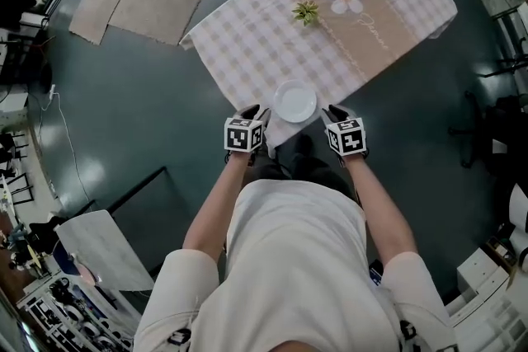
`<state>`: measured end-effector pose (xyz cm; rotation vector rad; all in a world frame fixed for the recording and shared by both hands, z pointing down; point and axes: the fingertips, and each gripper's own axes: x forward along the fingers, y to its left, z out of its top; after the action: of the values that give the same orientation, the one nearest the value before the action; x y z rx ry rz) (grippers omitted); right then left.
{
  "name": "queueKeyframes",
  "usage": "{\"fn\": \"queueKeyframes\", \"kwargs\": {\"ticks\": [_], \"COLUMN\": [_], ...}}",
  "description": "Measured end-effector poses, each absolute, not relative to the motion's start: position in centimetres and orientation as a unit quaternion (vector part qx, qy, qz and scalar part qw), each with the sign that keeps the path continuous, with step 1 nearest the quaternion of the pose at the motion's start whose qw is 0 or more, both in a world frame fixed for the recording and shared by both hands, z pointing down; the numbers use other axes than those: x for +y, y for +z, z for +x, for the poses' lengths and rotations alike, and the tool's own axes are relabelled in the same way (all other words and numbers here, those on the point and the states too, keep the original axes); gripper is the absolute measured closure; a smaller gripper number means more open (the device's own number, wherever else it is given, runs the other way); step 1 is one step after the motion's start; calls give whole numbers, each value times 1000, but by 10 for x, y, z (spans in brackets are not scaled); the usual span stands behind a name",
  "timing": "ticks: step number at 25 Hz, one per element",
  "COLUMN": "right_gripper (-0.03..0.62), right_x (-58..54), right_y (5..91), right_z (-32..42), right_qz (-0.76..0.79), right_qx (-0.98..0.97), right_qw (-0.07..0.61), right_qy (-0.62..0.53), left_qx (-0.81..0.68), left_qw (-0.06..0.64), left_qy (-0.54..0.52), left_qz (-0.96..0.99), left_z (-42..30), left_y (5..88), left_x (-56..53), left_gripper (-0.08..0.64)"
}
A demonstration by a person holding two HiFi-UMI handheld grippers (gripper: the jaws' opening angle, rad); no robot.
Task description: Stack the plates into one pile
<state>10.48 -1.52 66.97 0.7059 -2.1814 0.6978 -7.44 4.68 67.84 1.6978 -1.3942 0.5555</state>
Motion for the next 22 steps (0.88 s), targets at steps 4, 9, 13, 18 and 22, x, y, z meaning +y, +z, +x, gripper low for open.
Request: {"fn": "queueKeyframes", "kwargs": {"ticks": [4, 9, 13, 18, 22], "right_gripper": [485, 494, 495, 511, 522], "right_x": [-15, -19, -21, -23, -14], "right_y": [647, 615, 586, 541, 499], "right_z": [112, 110, 105, 93, 82], "right_qz": [263, 250, 248, 273, 300], "right_qx": [-861, -875, -884, -894, -902], "right_qw": [359, 348, 331, 296, 262], "right_qy": [245, 227, 219, 193, 169], "left_qx": [-578, -583, -577, -571, -571], "left_qw": [415, 400, 388, 360, 315], "left_qy": [203, 178, 171, 158, 140], "left_qz": [672, 685, 698, 720, 745], "left_z": [-84, -93, -106, -126, -139], "left_y": [655, 621, 599, 560, 515], "left_x": [59, 67, 72, 68, 68], "left_gripper": [430, 454, 457, 472, 498]}}
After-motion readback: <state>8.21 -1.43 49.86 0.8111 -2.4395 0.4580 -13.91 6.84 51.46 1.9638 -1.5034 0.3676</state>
